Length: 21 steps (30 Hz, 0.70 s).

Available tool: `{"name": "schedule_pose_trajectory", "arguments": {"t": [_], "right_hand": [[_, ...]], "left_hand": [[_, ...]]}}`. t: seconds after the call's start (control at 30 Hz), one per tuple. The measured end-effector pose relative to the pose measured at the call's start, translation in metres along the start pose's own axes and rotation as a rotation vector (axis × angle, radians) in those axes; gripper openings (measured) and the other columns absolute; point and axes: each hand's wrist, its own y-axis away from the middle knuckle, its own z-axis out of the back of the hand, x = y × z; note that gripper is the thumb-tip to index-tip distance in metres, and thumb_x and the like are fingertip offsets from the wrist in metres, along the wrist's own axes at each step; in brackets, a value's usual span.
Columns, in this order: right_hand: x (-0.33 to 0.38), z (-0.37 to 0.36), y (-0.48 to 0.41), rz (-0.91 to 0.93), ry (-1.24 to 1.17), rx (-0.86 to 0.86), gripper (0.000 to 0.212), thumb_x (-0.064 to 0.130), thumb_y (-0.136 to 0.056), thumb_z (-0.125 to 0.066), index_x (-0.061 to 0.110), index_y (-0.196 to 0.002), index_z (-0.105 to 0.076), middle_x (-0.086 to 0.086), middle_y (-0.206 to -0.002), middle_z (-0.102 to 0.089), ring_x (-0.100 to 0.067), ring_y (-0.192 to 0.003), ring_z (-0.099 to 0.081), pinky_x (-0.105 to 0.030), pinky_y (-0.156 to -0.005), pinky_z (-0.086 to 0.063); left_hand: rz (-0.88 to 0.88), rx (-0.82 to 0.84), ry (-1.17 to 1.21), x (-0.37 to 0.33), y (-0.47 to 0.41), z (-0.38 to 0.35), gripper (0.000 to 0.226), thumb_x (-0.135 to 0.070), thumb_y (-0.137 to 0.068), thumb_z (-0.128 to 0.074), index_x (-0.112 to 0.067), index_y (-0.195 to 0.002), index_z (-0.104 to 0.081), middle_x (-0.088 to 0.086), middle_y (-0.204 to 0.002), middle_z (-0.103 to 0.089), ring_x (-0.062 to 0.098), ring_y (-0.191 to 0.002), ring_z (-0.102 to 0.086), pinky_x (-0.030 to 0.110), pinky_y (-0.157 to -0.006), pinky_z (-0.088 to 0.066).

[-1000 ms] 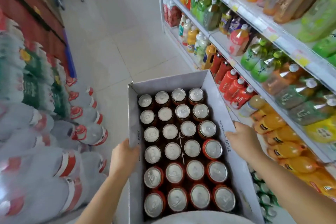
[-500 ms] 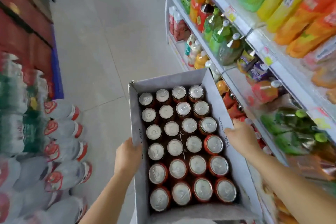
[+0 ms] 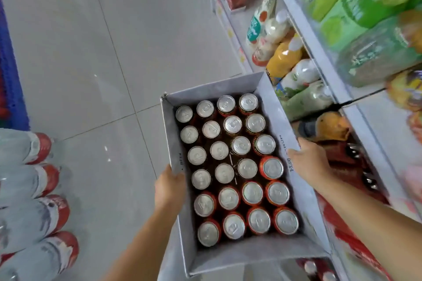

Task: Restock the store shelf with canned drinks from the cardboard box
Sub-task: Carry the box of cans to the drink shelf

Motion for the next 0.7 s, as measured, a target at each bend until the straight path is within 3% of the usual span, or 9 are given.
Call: {"name": "schedule_pose_trajectory", "arguments": {"t": [0.17, 0.3, 0.4, 0.57, 0.7], "right_hand": [[-0.030, -0.081, -0.102, -0.016, -0.050, -0.006, 0.011, 0.012, -0.083, -0.062, 0.001, -0.087, -0.064, -0.018, -0.084, -0.067, -0.034, -0.079, -0.060, -0.035, -0.068, -0.045], [-0.059, -0.140, -0.164, -0.050, -0.061, 0.036, 0.013, 0.016, -0.080, -0.061, 0.003, -0.084, -0.061, -0.017, -0.077, -0.066, -0.038, -0.073, -0.063, -0.044, -0.067, -0.053], [-0.075, -0.171, -0.199, -0.038, -0.074, 0.036, 0.029, 0.029, -0.073, -0.057, 0.003, -0.086, -0.060, -0.017, -0.076, -0.067, -0.039, -0.071, -0.063, -0.047, -0.063, -0.054], [-0.080, -0.200, -0.228, -0.015, -0.029, 0.029, 0.035, 0.032, -0.070, -0.055, 0.006, -0.091, -0.064, -0.015, -0.084, -0.070, -0.036, -0.077, -0.065, -0.045, -0.069, -0.055], [-0.079, -0.210, -0.234, 0.014, -0.044, 0.023, 0.020, 0.010, -0.085, -0.060, 0.010, -0.102, -0.069, -0.013, -0.091, -0.070, -0.031, -0.083, -0.063, -0.033, -0.071, -0.049]], "left_hand": [[0.017, 0.022, -0.006, 0.002, -0.103, -0.083, 0.015, -0.011, -0.092, -0.043, -0.024, -0.091, -0.051, 0.003, -0.078, -0.060, 0.018, -0.060, -0.053, 0.025, -0.046, -0.036], [0.002, 0.013, 0.011, 0.014, -0.167, -0.133, 0.019, -0.012, -0.090, -0.043, -0.022, -0.099, -0.056, 0.006, -0.082, -0.063, 0.024, -0.066, -0.059, 0.028, -0.051, -0.044], [0.003, 0.006, 0.022, 0.019, -0.201, -0.161, 0.018, -0.010, -0.090, -0.044, -0.018, -0.099, -0.057, 0.004, -0.079, -0.060, 0.028, -0.070, -0.060, 0.033, -0.058, -0.050], [0.007, -0.025, 0.081, 0.035, -0.227, -0.197, 0.020, -0.010, -0.092, -0.044, -0.016, -0.104, -0.059, 0.000, -0.080, -0.059, 0.018, -0.064, -0.057, 0.026, -0.050, -0.041], [-0.025, -0.081, 0.109, 0.053, -0.228, -0.223, 0.022, -0.012, -0.095, -0.047, -0.015, -0.113, -0.059, 0.000, -0.089, -0.062, 0.022, -0.077, -0.056, 0.027, -0.066, -0.041]]}}
